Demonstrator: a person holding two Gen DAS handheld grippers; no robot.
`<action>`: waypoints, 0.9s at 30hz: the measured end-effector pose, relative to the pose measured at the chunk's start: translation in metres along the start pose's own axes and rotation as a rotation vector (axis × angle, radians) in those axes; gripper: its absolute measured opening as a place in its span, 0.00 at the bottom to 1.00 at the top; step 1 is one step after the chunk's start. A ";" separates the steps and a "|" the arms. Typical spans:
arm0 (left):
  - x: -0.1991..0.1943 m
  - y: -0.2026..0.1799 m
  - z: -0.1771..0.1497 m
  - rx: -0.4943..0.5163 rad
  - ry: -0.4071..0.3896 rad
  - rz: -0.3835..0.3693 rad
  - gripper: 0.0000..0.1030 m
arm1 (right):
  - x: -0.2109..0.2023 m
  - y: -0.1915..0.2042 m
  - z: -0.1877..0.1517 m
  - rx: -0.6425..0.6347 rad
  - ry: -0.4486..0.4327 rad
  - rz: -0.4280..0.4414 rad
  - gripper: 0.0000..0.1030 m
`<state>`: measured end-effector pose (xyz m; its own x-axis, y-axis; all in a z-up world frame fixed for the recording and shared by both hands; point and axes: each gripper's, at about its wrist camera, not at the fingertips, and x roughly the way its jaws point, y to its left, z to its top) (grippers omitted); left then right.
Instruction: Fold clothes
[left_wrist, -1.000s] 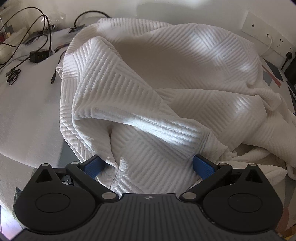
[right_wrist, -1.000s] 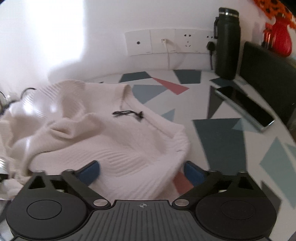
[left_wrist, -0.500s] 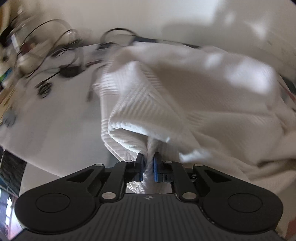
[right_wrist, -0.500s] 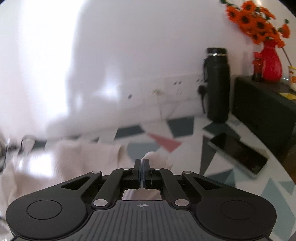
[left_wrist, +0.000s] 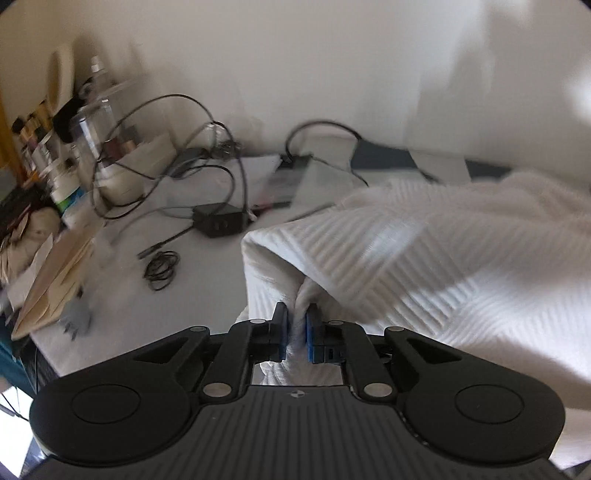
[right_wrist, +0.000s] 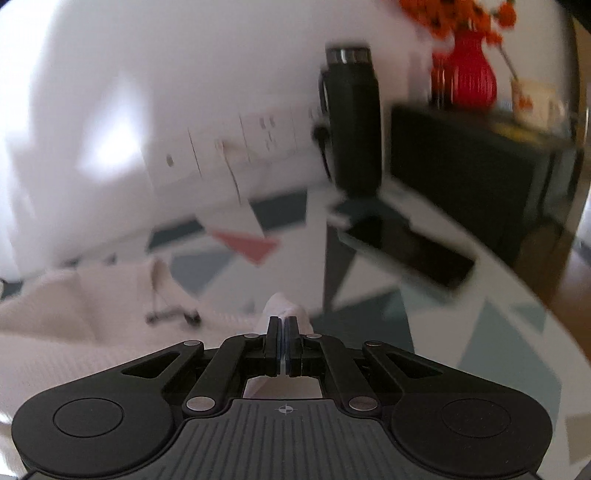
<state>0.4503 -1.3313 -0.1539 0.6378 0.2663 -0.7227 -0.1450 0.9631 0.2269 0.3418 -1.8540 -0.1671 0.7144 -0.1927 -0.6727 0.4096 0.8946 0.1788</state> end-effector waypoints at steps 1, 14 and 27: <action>0.005 -0.005 0.001 0.025 0.006 0.009 0.11 | 0.001 0.000 -0.004 -0.006 0.017 0.002 0.07; -0.044 -0.014 -0.031 0.012 0.069 -0.142 0.80 | -0.030 -0.008 -0.048 -0.131 0.040 0.029 0.38; -0.072 -0.071 -0.043 0.174 0.005 -0.322 0.95 | 0.002 0.050 -0.065 -0.289 0.141 0.062 0.39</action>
<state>0.3821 -1.4173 -0.1466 0.6261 -0.0488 -0.7782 0.1937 0.9765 0.0946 0.3268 -1.7835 -0.2061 0.6391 -0.0951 -0.7632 0.1755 0.9842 0.0244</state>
